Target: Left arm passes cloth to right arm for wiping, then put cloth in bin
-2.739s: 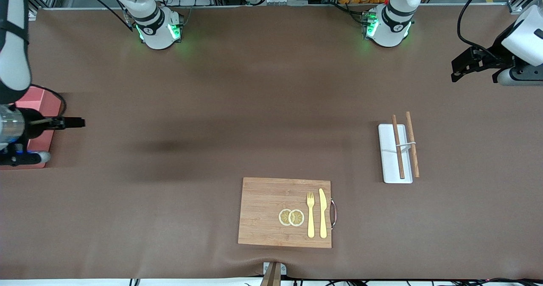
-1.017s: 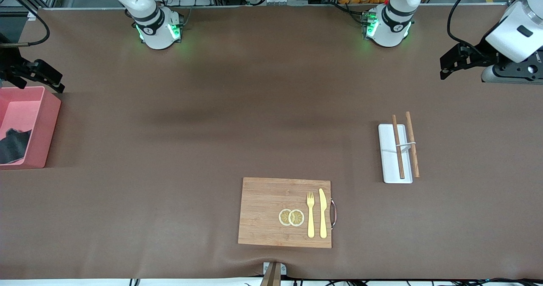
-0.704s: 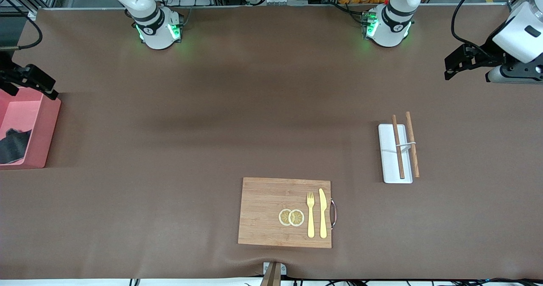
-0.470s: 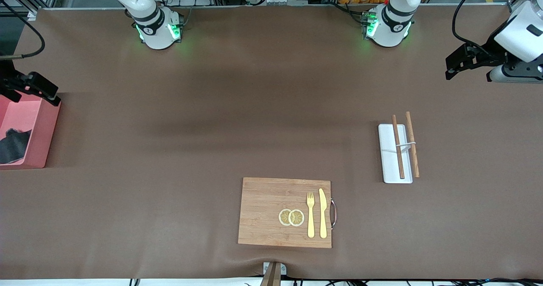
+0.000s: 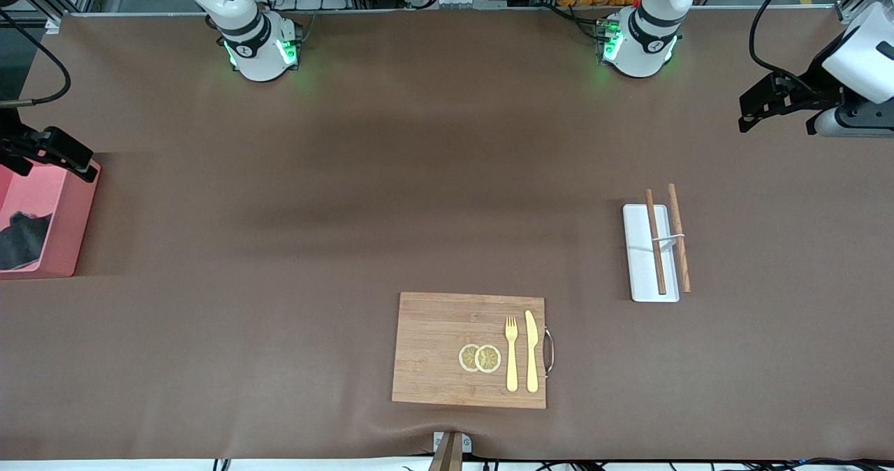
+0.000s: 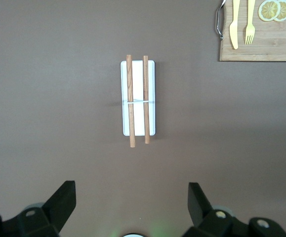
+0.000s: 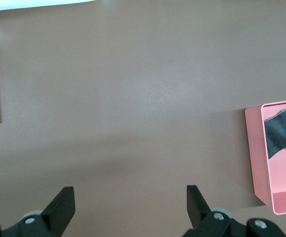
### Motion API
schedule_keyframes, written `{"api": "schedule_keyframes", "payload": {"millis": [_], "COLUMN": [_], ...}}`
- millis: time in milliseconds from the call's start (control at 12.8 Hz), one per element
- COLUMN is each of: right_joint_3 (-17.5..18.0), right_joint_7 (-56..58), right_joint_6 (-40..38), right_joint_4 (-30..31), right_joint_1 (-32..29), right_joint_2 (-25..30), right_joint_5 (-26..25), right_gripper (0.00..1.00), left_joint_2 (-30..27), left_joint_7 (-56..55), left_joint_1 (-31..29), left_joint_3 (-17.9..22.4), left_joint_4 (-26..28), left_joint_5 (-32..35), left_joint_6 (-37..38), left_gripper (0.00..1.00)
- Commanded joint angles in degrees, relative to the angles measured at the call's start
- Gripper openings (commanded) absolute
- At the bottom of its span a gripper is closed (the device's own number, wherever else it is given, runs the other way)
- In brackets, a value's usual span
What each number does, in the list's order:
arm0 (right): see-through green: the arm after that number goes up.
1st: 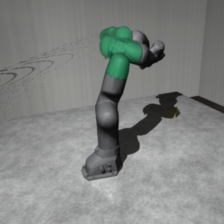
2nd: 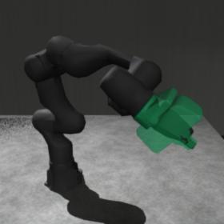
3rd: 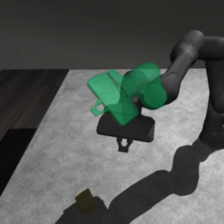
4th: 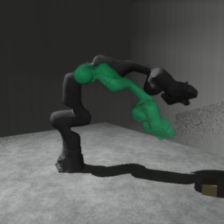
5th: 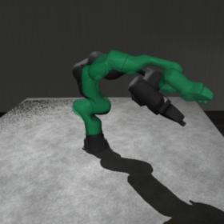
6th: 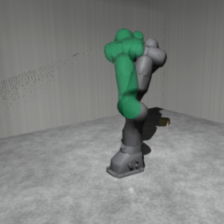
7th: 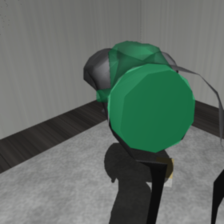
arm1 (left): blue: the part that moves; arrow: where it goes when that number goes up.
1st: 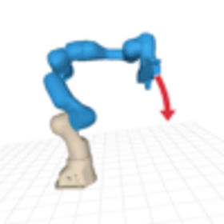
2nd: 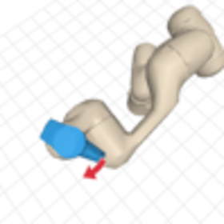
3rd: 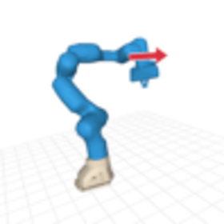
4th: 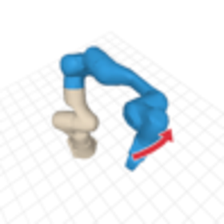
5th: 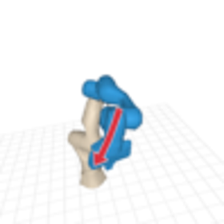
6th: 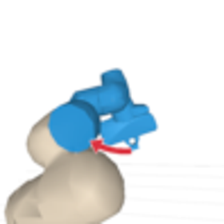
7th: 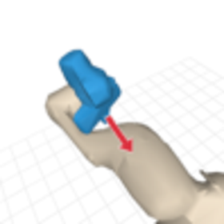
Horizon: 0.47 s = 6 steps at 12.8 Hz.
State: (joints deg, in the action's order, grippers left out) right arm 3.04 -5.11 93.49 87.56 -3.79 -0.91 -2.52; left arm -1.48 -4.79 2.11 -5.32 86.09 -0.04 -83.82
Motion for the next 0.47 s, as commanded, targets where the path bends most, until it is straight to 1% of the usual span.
{"api": "schedule_keyframes", "payload": {"millis": [0, 391], "right_joint_3": [-0.8, -0.8], "right_joint_7": [-0.3, -0.4], "right_joint_6": [-1.1, -1.2], "right_joint_4": [-1.7, -1.7], "right_joint_1": [1.1, 1.3], "right_joint_2": [-0.7, -0.7], "right_joint_5": [0.1, 0.1], "right_gripper": [1.0, 1.0], "left_joint_2": [-0.7, -0.5], "left_joint_7": [-0.9, -0.9], "left_joint_1": [-0.4, -0.7], "left_joint_3": [-0.1, -0.1], "left_joint_4": [0.0, 0.1], "left_joint_5": [-0.3, -0.7], "left_joint_6": [0.1, 0.1], "left_gripper": [1.0, 1.0]}}
